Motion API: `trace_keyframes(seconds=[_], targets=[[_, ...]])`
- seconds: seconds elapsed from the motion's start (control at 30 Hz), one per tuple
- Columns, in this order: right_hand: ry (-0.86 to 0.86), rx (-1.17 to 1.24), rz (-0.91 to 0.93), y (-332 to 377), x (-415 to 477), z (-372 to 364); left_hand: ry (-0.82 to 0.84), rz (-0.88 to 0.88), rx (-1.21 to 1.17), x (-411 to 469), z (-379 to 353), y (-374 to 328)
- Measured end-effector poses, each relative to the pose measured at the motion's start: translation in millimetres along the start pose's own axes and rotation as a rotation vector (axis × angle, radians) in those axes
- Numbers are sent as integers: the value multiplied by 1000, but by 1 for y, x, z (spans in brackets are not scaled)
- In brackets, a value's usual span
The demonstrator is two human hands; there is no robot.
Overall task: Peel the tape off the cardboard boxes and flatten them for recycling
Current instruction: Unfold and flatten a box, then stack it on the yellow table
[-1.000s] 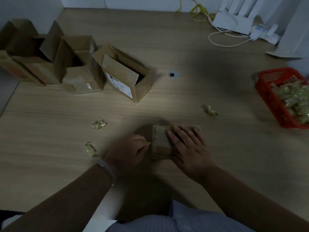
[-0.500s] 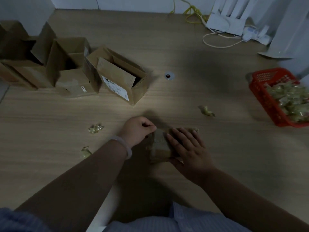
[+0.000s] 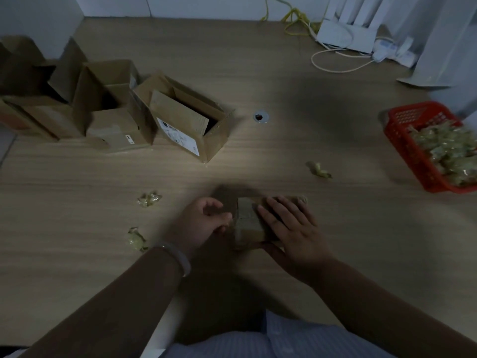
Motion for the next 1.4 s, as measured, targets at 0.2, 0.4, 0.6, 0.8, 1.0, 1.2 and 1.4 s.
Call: trace_keyframes(seconds=[0.2,0.4,0.6,0.8,1.0,1.2,1.4], targets=[[-33,-12,11,-1,0,-2,11,89,135,10,4,13],[-42,-20,21,-3,0,-4,55,124,-64,1,-3,18],[-47,-13,19,-3,0,-4,72,53,7,-3,-4,14],[-37,-21,12,-3,2,-6,-100,-217,433,-13,-12,9],[-26,-22,4,-2,2,-5,-166,-388,537,-20,-13,5],[-5,-14,-4,-2,3,-4,-183,-497,585,-17,-12,-4],[-59,-8,19,-2,3,-8,-184,-456,483,-10,-19,-12]])
Point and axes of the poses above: each hand's wrist, its own x-axis towards the middle knuckle, its own z-axis out of the back of the hand, y = z × x, the point moved 1 cm from there along x, towards the middle knuckle, and after that the axes turned 12 degrees about y, right-handed, at the moved point
